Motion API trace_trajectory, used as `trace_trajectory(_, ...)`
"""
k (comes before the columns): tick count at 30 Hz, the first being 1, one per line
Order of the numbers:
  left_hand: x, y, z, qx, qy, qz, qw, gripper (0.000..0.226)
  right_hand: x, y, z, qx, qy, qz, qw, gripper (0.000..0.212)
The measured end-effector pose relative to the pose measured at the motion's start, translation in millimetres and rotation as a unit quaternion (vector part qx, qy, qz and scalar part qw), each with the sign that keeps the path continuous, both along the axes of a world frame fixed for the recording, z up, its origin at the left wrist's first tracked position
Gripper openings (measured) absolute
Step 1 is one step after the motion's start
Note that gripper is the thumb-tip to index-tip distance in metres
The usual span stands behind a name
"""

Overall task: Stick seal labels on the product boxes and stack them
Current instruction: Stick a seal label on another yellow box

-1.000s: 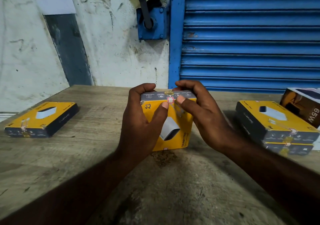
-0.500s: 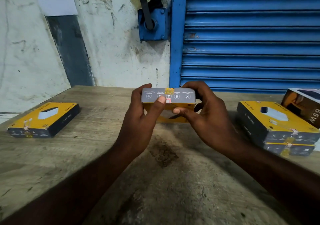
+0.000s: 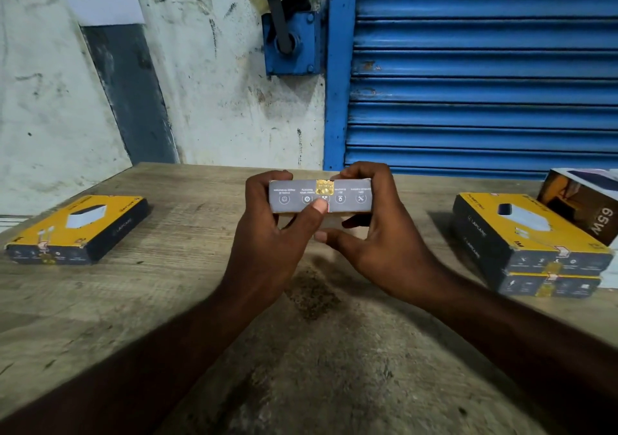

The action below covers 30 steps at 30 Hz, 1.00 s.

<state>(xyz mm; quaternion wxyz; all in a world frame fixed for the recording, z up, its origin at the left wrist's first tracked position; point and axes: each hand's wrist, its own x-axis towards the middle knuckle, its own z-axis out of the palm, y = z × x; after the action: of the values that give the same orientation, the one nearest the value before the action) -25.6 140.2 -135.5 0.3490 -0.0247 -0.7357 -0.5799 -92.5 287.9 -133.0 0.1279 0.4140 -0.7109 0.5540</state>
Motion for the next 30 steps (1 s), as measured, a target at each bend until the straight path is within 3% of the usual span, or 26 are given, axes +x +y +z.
trace_trajectory(3, -0.5, -2.0, 0.0, -0.001, 0.008, -0.001, 1.0, 0.044, 0.7, 1.2, -1.2, 0.018, 0.026, -0.005, 0.999, 0.066)
trace_trajectory(10, -0.8, -4.6, -0.7, -0.025, 0.015, -0.011, 1.0, 0.04, 7.4, 2.9, 2.7, -0.009, 0.015, 0.024, 1.0, 0.041)
trace_trajectory(18, -1.2, -9.1, -6.1, -0.005, 0.014, -0.051, 0.999, 0.034, 7.1, -1.3, 2.2, -0.067, -0.031, 0.01, 0.997, 0.031)
trace_trajectory(30, 0.3, -5.5, -5.5, -0.011, 0.011, -0.043, 0.999, 0.033, 5.5, -2.2, 1.6, -0.069, -0.058, 0.008, 0.996, 0.014)
